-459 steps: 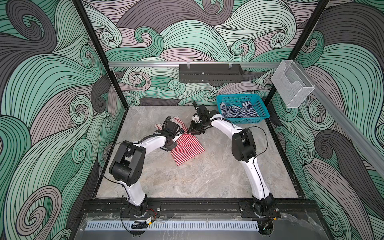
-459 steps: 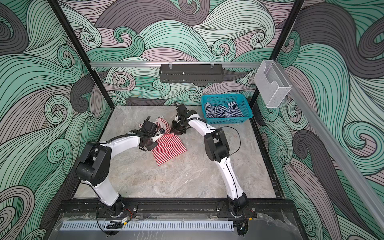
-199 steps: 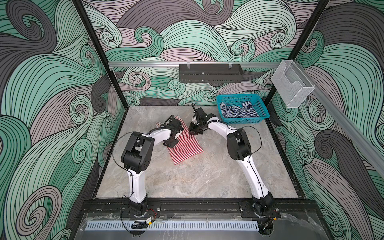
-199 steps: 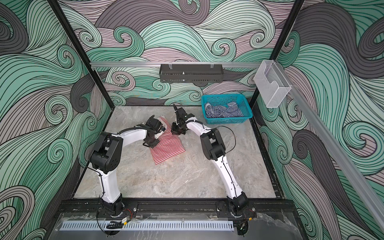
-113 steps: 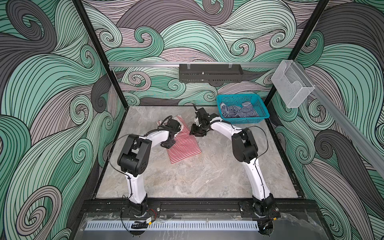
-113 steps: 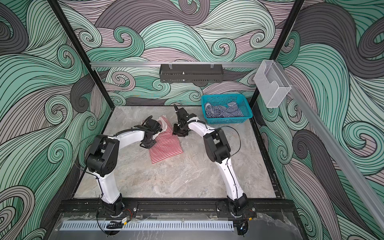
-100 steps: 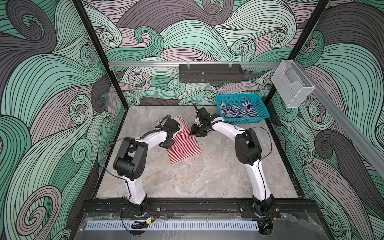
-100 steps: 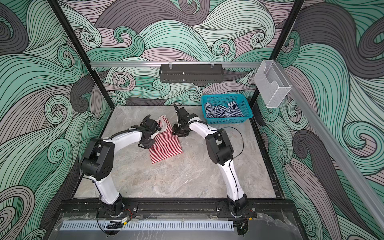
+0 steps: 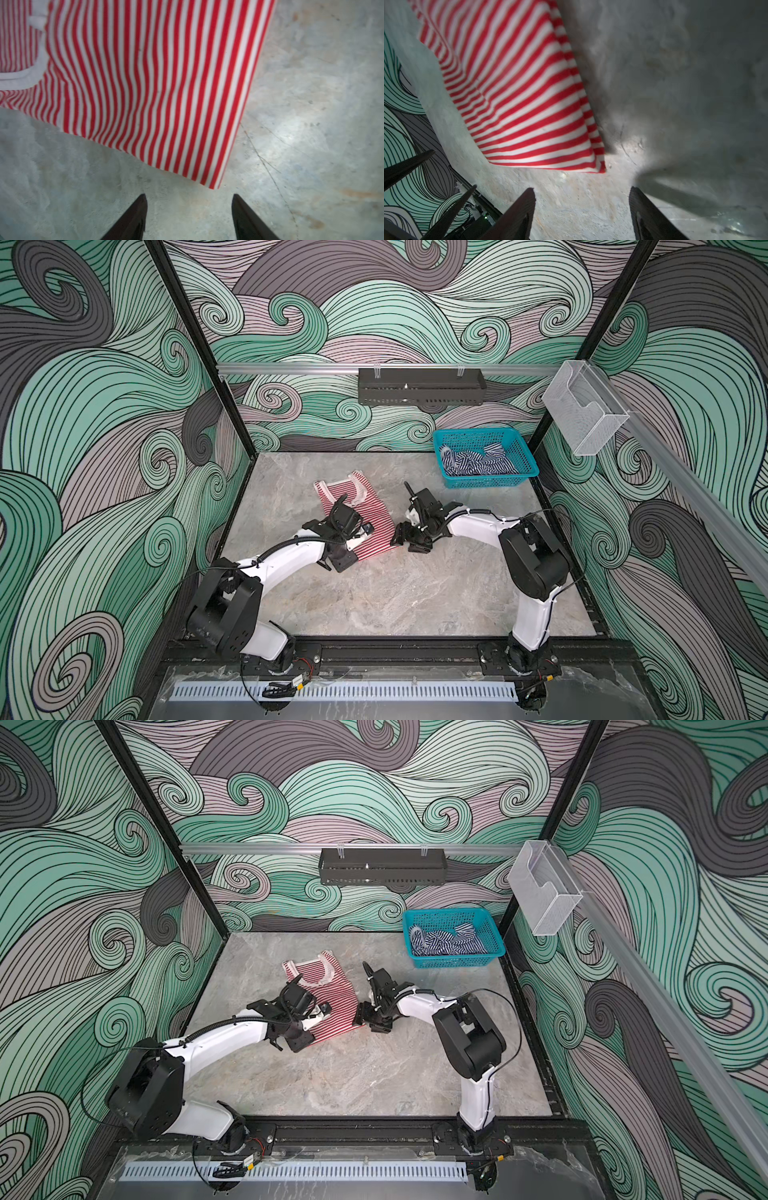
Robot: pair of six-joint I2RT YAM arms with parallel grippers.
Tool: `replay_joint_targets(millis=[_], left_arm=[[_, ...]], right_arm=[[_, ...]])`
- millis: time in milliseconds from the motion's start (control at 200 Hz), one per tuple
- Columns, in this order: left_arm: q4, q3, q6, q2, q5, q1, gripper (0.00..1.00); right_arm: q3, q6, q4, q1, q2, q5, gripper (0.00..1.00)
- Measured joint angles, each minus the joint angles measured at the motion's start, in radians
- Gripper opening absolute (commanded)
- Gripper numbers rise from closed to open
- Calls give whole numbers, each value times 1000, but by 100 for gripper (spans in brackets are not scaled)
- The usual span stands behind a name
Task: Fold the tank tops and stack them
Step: 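Move both grippers down to the folded top's edge nearest the robot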
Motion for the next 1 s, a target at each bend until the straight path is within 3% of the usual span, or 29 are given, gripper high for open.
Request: replay_joint_targets(millis=[380,686,1001], left_arm=[[4,-15,0,-38,26,-29,67],[3,-51,-2,-64,25,-32,67],[10,-71,-1,-68,17,-39,67]], right_arm=[[-154,179,285,-11,-34,-18,49],[-232,338,600,-55,17,-77,42],[-246,376,654,-57,35,-90,26]])
